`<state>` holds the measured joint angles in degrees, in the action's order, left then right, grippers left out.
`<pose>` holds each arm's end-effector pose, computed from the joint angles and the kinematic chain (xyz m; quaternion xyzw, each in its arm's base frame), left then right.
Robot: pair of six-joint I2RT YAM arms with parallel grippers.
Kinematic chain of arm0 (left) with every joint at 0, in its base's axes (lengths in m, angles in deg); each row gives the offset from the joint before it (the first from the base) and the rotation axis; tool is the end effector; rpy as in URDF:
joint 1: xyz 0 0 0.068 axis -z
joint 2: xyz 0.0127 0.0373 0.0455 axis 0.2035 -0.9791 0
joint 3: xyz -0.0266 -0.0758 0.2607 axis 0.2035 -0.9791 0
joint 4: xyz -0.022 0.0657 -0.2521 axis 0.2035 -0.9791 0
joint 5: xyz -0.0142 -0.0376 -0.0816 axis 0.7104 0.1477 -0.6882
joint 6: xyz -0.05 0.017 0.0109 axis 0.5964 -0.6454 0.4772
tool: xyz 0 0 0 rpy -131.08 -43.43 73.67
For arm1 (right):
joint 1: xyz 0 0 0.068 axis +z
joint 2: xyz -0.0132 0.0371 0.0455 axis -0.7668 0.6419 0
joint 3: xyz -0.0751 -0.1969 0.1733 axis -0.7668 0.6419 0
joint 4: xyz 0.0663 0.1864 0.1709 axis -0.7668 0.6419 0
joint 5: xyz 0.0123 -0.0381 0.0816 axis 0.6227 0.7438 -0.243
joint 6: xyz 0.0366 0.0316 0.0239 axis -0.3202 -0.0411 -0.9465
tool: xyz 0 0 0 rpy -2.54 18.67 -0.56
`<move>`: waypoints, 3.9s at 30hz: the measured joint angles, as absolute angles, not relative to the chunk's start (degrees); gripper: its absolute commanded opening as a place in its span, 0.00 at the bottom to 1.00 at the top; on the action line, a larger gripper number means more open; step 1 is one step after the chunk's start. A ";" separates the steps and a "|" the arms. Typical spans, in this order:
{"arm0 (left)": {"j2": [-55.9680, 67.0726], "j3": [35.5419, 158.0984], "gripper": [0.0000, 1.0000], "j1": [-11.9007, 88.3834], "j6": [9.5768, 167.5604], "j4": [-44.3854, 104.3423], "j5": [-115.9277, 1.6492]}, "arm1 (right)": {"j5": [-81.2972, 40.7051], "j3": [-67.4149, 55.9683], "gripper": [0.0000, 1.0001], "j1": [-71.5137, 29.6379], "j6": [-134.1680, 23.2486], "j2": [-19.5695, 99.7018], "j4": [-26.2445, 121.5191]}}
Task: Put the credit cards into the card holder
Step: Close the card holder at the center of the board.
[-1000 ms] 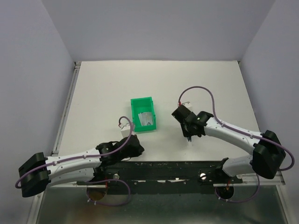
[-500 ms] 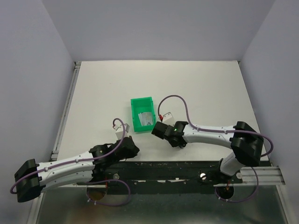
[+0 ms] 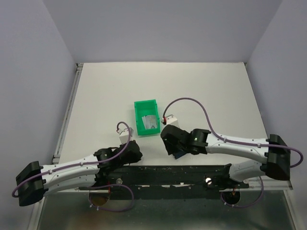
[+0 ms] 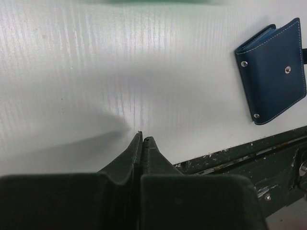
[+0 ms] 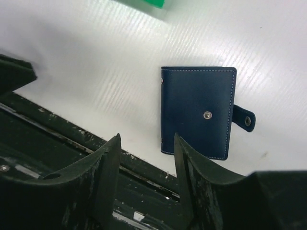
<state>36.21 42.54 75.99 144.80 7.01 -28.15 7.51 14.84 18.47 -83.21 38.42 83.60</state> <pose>0.0767 -0.1300 0.1627 -0.0934 0.9151 -0.2560 0.2974 0.1108 0.2484 0.2328 -0.2364 0.9243 0.0882 0.2864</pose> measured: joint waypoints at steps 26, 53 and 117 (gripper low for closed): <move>-1.67 69.21 0.00 75.99 128.80 25.28 -34.64 | -12.14 27.96 0.34 -20.20 -82.97 31.21 80.03; -2.76 66.85 0.00 75.12 129.08 25.39 -36.34 | -21.45 30.71 0.33 -13.90 -83.12 33.03 74.07; -8.05 62.04 0.00 74.85 133.37 37.63 -41.02 | -37.12 41.31 0.25 -16.33 -87.56 32.76 54.90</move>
<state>-8.05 62.04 74.85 133.37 37.63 -41.02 -37.12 41.31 -16.33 -87.56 32.76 54.90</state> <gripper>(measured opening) 0.022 0.251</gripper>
